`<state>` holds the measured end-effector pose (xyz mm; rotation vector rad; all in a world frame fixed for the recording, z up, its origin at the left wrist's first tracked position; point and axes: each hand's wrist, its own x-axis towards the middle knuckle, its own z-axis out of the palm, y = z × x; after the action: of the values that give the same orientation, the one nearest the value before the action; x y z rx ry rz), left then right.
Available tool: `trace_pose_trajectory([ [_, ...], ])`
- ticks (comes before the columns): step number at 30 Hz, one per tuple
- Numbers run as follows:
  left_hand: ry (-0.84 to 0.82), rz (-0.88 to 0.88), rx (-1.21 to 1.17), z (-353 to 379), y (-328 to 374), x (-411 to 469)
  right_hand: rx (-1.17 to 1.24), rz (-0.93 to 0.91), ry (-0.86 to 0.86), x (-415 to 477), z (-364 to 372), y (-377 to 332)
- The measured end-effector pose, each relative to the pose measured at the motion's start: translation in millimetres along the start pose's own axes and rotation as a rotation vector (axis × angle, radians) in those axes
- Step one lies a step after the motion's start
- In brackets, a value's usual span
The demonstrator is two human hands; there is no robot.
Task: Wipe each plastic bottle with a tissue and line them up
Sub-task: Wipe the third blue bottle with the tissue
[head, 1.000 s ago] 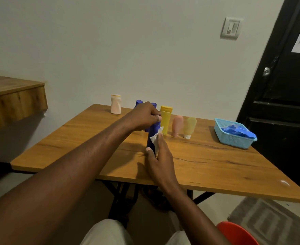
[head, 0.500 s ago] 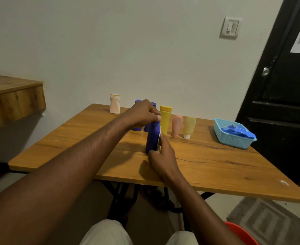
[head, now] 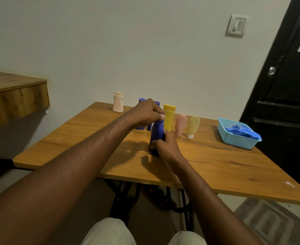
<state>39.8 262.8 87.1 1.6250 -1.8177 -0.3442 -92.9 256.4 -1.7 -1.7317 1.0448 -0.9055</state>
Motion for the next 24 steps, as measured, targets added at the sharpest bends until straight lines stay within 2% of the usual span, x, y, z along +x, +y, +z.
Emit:
trace_pose_trajectory([
  [3, -0.021, -0.009, -0.005, -2.0, 1.0, -2.0, -0.052, 0.036, -0.033, -12.1, 4.2, 14.9],
  [9, -0.040, -0.027, 0.000, -7.3, 1.2, -2.6, -0.063, -0.129, 0.155, -37.6, 24.3, 24.2],
  [18, 0.012, 0.030, 0.021, 0.5, -2.3, 2.6, 0.038, -0.227, 0.173, -21.5, 29.6, 10.8],
  [21, 0.030, 0.018, 0.010, 1.2, -3.6, 3.7, 0.141, -0.159, 0.132, -4.5, 19.8, 9.9],
  [24, 0.047, 0.001, -0.003, 1.5, -4.5, 1.8, 0.049, -0.020, 0.024, 4.4, 13.3, 17.5],
])
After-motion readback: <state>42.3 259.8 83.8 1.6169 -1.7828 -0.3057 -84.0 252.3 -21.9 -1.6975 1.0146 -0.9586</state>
